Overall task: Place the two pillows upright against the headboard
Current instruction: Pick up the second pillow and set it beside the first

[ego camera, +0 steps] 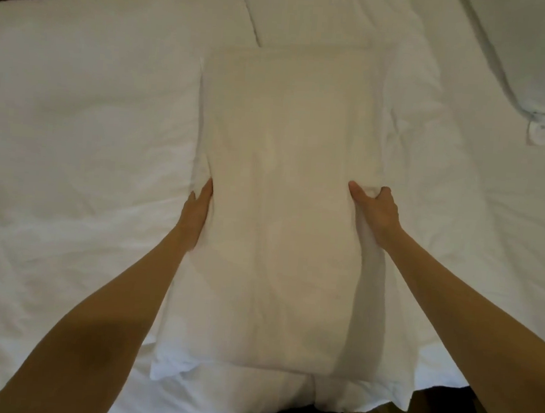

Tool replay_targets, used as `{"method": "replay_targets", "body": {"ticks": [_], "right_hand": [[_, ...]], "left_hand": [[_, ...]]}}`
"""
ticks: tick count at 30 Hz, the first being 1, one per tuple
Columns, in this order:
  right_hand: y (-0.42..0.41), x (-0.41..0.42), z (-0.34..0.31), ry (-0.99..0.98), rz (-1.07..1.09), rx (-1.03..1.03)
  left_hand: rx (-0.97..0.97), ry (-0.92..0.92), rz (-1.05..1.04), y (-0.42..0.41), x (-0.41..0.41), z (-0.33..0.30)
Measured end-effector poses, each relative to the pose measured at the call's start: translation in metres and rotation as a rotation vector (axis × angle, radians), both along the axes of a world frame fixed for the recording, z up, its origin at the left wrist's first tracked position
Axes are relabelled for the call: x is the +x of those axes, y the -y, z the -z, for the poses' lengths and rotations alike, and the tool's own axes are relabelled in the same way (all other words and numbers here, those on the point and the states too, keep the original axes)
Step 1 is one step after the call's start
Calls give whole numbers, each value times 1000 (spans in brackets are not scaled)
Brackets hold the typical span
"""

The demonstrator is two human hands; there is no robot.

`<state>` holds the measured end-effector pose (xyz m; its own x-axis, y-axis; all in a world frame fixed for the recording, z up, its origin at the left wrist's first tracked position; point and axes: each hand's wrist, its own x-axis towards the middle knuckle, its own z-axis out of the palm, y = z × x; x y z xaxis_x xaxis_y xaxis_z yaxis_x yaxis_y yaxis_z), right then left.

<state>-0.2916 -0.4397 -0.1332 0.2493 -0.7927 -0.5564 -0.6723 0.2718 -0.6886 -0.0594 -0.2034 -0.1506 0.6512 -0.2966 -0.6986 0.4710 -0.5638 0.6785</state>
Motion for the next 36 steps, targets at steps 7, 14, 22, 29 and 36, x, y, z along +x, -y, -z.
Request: {"method": "replay_targets", "body": {"ticks": [7, 14, 22, 29, 36], "right_hand": [[0, -6, -50, 68, -14, -175], [23, -23, -118, 144, 62, -336], [89, -91, -189, 248, 62, -538], [168, -182, -237, 346, -20, -682], [233, -261, -274, 385, -71, -797]], "left_hand": [[-158, 49, -93, 3, -20, -53], [-261, 146, -195, 20, -51, -124], [-407, 209, -155, 79, -121, -190], [-504, 237, -214, 150, -228, -218], [-521, 272, -267, 214, -323, -223]]}}
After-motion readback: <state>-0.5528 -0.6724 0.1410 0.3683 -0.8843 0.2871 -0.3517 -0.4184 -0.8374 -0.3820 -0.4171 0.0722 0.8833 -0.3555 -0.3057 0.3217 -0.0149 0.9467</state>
